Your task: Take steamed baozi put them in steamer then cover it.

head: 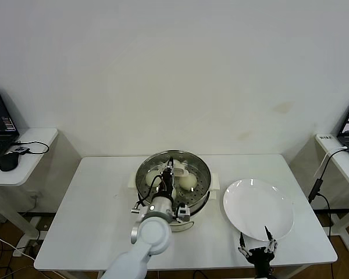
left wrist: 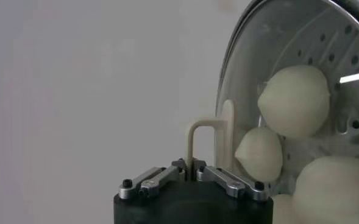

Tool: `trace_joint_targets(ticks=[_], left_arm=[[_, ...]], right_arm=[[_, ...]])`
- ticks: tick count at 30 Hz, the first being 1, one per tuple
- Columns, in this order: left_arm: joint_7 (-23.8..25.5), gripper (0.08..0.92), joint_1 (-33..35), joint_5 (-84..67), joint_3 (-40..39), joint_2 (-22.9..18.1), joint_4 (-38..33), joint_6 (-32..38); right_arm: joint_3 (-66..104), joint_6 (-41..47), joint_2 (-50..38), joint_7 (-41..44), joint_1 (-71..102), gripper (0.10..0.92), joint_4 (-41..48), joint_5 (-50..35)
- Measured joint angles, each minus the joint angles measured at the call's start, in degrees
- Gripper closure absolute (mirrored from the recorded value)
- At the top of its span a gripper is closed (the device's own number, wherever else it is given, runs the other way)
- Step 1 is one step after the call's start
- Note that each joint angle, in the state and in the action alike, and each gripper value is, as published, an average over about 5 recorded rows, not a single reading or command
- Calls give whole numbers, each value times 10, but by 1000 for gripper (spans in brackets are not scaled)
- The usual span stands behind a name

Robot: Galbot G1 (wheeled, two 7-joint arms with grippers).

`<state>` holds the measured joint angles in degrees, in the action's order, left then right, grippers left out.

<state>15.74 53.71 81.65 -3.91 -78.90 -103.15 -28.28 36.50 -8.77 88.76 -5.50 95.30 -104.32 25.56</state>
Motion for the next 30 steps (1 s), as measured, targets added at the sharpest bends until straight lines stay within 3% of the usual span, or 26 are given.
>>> trace_joint_targets(ticks=[10, 18, 24, 30], left_arm=[[-13, 447, 35, -15, 12, 18, -45, 7], [-59, 221, 122, -100, 48, 69, -145, 18], [-125, 178, 229, -278, 128, 106, -218, 68], [-186, 177, 328, -506, 220, 104, -250, 147]], right_arm=[[-2, 0, -2, 1, 2, 203, 0, 0], [-1, -5, -8, 4, 4, 203, -4, -11], [-5, -19, -16, 15, 11, 202, -11, -31], [-7, -27, -28, 29, 18, 203, -20, -63]])
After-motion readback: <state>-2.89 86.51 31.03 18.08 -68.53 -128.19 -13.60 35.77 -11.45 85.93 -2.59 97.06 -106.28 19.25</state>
